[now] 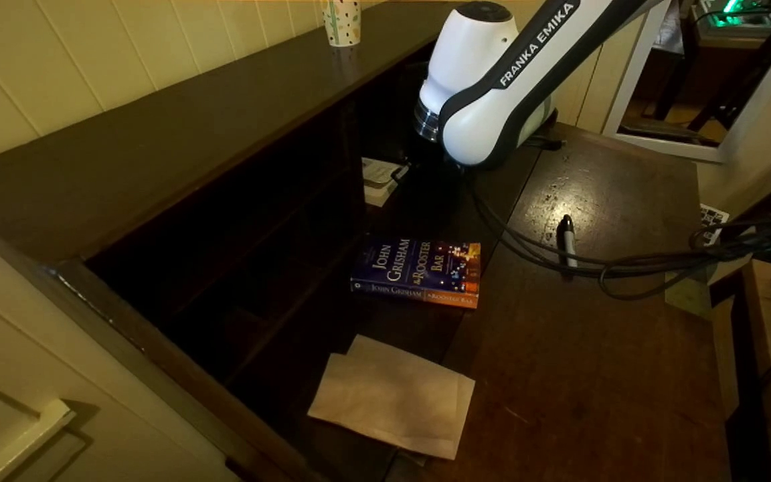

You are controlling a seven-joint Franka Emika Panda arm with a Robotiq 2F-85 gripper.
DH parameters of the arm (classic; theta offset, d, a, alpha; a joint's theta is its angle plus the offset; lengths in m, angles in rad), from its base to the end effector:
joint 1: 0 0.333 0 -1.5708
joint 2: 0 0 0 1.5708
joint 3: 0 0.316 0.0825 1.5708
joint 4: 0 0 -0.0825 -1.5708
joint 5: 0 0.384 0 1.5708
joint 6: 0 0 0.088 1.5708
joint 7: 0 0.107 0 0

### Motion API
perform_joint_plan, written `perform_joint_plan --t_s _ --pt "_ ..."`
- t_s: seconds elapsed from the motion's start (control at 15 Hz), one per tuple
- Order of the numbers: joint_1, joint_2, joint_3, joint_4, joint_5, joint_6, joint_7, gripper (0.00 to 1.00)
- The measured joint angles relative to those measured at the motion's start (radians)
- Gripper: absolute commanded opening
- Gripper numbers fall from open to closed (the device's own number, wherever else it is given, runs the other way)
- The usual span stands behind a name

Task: Move the two books

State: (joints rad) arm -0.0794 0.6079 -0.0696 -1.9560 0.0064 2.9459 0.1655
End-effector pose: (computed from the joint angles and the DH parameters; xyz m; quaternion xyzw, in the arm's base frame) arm 0.6419 -0.0938 0.2030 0.9705 -0.1469 0.1907 0.0155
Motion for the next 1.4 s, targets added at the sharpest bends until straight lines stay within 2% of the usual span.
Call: perform_joint_plan --t_s 0.67,0.87,1.13,1.4 --pt "-0.007 -0.087 0.000 -0.103 0.018 0.234 -0.004 0.00" --pt "-0.051 -0.076 0.056 -0.113 0.017 0.313 -0.014 0.00" --pt "-0.161 -0.025 0.174 -0.108 0.004 0.409 -0.020 0.00" --pt "-0.243 0.020 0.240 -0.105 -0.031 0.502 -0.020 0.00"
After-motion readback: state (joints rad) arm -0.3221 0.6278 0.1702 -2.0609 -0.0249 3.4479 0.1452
